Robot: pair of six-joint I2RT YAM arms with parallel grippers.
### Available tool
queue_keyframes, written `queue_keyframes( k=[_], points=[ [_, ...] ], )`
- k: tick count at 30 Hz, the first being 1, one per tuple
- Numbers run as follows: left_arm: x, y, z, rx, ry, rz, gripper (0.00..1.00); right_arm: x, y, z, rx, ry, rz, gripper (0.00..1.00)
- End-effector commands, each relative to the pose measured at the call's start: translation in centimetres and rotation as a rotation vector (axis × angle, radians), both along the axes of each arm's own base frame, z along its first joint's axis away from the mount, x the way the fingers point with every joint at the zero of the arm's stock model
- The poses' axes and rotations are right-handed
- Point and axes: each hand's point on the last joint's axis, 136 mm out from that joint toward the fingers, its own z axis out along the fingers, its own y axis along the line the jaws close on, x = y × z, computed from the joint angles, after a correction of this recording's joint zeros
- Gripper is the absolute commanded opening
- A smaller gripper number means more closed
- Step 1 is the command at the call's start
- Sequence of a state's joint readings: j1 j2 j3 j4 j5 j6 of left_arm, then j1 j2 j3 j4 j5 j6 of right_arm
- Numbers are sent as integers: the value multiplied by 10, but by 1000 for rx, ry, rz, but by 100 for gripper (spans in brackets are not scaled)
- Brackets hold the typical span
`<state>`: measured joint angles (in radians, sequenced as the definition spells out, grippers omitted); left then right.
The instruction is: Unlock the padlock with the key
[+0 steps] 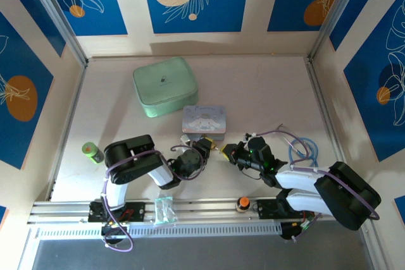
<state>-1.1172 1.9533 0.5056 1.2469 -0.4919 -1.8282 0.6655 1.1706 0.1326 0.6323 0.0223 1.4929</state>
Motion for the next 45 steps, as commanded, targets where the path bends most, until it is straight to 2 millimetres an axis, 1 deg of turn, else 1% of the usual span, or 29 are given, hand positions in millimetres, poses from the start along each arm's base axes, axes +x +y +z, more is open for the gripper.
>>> queue_keyframes(
  k=[1, 4, 9, 15, 20, 23, 27, 31, 33, 36, 39, 42, 45],
  points=[
    [-14, -25, 14, -102, -9, -87, 0, 8, 4, 19, 45, -70, -10, 0],
    [-14, -26, 14, -101, -10, -85, 0, 9, 3, 20, 60, -63, -30, 0],
    [-13, -24, 16, -98, -18, -76, 0, 6, -3, 11, 50, -31, -86, 0],
    [-15, -32, 16, -99, -12, -89, 0, 6, -2, 13, 42, -51, -113, 0],
    [-15, -30, 15, -84, -10, -80, 0, 3, -14, 7, 9, -40, -169, 0],
    [-15, -32, 14, -81, -6, -86, 0, 2, -16, 12, -2, -51, -173, 0],
    [-16, -38, 14, -111, -5, -91, 0, 2, -13, 15, 0, -57, -160, 0],
    [-16, -38, 15, -107, -8, -92, 0, 2, -13, 10, 5, -41, -166, 0],
    [-17, -40, 17, -99, -13, -100, 0, 3, -12, 14, 14, -54, -167, 0],
    [-20, -44, 19, -101, -13, -109, 0, 8, -5, 22, 13, -74, -148, 0],
    [-20, -46, 21, -113, -16, -113, 0, 12, 0, 24, 28, -79, -136, 0],
    [-21, -46, 18, -102, -11, -116, 0, 16, 4, 24, 49, -83, -126, 0],
    [-23, -47, 16, -90, -9, -122, 0, 18, 13, 29, 49, -98, -105, 0]
  ],
)
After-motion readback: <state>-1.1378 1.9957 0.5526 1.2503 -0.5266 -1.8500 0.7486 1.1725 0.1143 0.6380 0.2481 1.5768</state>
